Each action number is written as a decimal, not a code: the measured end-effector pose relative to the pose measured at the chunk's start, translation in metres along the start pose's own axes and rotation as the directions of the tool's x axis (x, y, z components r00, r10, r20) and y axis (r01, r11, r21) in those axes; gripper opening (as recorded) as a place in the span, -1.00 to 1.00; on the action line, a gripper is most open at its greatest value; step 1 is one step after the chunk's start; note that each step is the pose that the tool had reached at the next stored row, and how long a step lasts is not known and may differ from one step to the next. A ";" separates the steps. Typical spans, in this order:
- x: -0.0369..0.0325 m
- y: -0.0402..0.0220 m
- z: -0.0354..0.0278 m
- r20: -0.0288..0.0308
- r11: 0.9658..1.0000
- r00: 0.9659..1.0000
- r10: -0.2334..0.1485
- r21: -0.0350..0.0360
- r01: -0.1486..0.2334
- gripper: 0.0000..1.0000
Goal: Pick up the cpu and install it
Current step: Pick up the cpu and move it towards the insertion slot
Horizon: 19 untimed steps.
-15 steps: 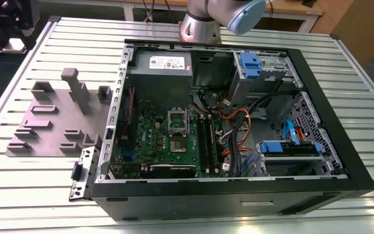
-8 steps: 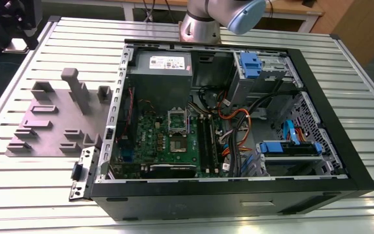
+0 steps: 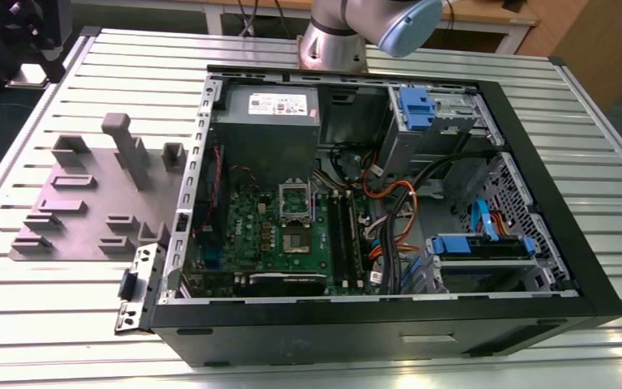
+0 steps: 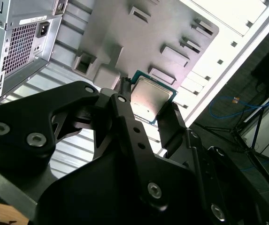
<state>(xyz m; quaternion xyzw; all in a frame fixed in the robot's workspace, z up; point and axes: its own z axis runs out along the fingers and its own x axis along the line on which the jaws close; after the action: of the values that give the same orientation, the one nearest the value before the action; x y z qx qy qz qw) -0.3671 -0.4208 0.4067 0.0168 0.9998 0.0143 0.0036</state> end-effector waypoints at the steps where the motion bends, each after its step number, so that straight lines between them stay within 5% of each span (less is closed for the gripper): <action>1: -0.0001 0.0000 0.0000 0.000 1.000 1.000 0.000 0.000 0.000 -0.06; 19: -0.0065 0.0002 0.0000 0.000 1.000 1.000 0.000 0.000 0.000 -0.06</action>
<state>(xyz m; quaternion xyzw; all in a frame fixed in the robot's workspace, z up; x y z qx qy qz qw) -0.3606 -0.4208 0.4067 0.0168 0.9998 0.0143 0.0036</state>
